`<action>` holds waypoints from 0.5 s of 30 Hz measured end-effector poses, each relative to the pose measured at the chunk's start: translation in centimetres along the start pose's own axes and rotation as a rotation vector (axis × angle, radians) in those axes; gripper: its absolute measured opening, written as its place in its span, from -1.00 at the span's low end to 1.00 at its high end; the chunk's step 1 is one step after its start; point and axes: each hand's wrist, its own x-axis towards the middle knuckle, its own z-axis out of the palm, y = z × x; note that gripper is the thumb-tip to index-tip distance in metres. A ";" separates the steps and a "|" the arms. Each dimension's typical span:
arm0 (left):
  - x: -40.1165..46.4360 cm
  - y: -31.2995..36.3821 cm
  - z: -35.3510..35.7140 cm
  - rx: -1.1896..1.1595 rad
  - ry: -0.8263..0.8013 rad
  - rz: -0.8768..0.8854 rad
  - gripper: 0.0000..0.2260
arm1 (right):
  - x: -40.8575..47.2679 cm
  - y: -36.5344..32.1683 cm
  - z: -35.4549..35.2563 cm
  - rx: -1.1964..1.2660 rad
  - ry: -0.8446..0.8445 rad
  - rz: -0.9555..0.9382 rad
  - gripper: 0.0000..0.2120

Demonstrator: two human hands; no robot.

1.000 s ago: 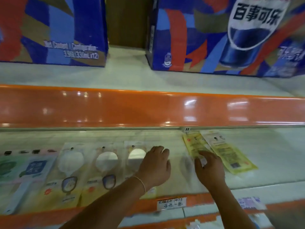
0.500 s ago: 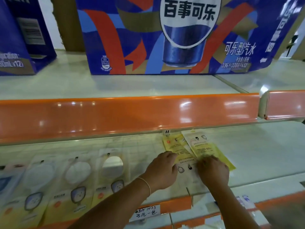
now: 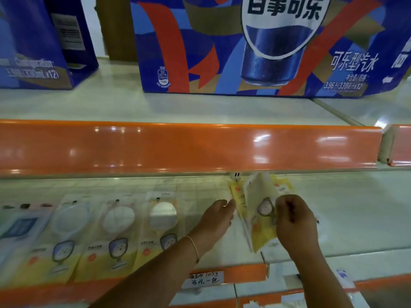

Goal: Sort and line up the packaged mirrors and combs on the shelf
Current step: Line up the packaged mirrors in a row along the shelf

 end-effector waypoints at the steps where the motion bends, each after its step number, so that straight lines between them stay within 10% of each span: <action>1: 0.1 0.1 -0.5 -0.276 -0.014 -0.138 -0.70 | -0.5 -0.3 0.4 0.108 -0.055 0.045 -0.85; 8: -1.1 -0.9 -5.3 -0.889 0.048 -0.312 -0.69 | -3.8 -1.8 4.9 0.612 -0.321 0.316 -0.65; 15: -3.6 -1.7 -12.8 -0.592 0.163 -0.238 -0.82 | -5.8 -3.4 8.7 0.361 -0.531 0.333 -0.88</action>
